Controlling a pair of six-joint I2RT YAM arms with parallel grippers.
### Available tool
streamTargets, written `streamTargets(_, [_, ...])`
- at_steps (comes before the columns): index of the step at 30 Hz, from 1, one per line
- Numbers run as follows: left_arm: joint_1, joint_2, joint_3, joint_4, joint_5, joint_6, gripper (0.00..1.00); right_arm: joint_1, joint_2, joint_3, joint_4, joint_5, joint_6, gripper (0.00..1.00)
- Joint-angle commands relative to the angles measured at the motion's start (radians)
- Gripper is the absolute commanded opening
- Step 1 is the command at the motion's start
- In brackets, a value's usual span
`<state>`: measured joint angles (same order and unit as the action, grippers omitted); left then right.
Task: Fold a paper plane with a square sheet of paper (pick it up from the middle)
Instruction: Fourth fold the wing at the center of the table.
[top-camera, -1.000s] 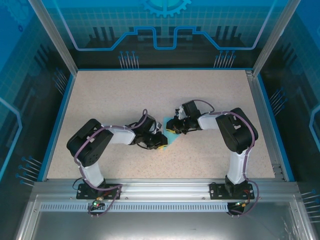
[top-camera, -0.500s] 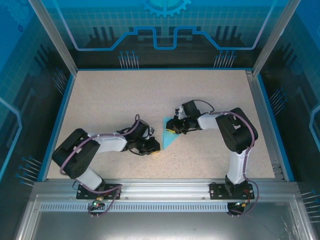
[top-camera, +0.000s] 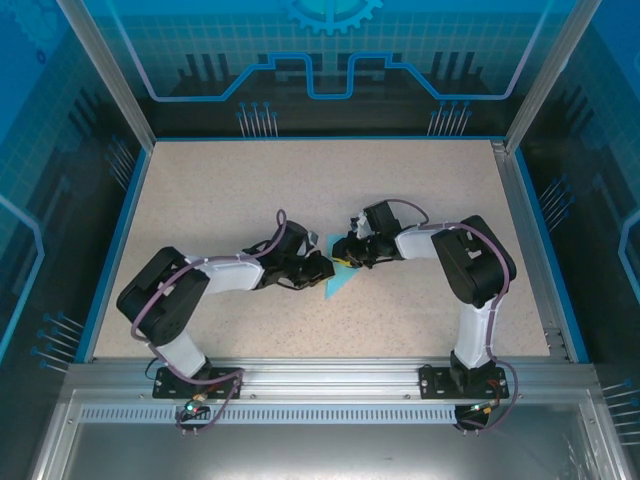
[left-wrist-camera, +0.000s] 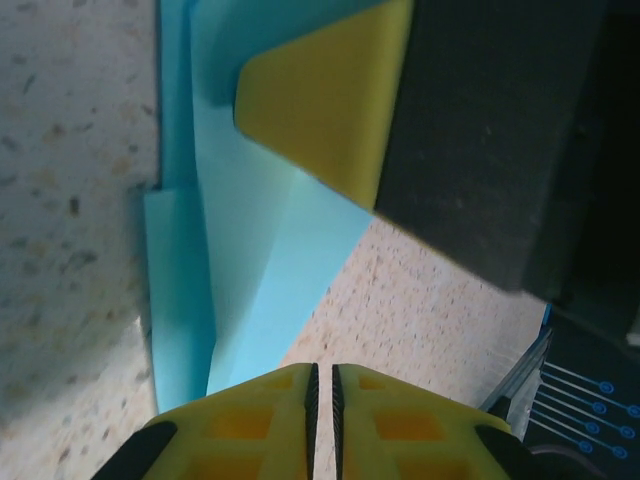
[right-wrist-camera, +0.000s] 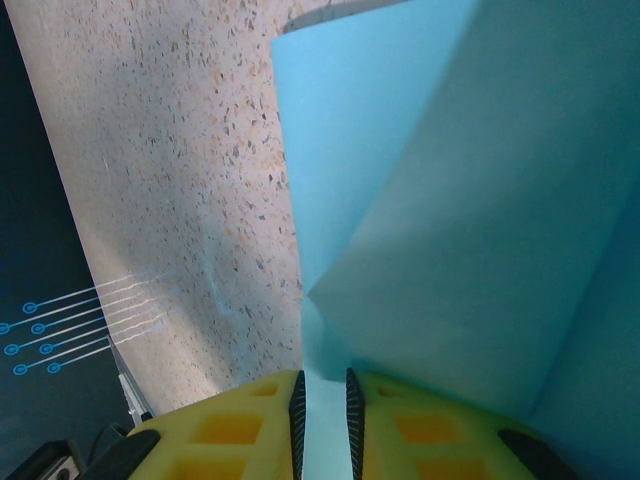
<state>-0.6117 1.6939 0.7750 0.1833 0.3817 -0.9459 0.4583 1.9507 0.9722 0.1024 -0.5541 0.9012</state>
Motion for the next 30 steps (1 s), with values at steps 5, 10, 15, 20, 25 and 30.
streamTargets(5, [-0.002,0.091,0.051,0.034,-0.013,-0.027,0.16,0.017,0.067,-0.045,-0.116,0.106,0.004,0.22])
streamTargets(10, [-0.005,0.139,0.049,-0.050,-0.063,-0.004,0.14,0.017,0.064,-0.040,-0.115,0.101,0.004,0.22])
streamTargets(15, [-0.017,0.137,0.004,-0.122,-0.118,0.002,0.10,0.013,0.053,-0.015,-0.128,0.090,-0.008,0.22])
streamTargets(20, [-0.020,0.132,-0.042,-0.158,-0.152,-0.001,0.06,0.000,0.021,0.043,-0.146,0.052,-0.043,0.23])
streamTargets(25, [-0.020,0.121,-0.058,-0.172,-0.147,0.033,0.03,-0.021,-0.070,0.092,-0.185,0.031,-0.113,0.22])
streamTargets(30, [-0.020,0.105,-0.053,-0.204,-0.147,0.083,0.02,-0.014,-0.133,0.082,-0.208,0.028,-0.173,0.16])
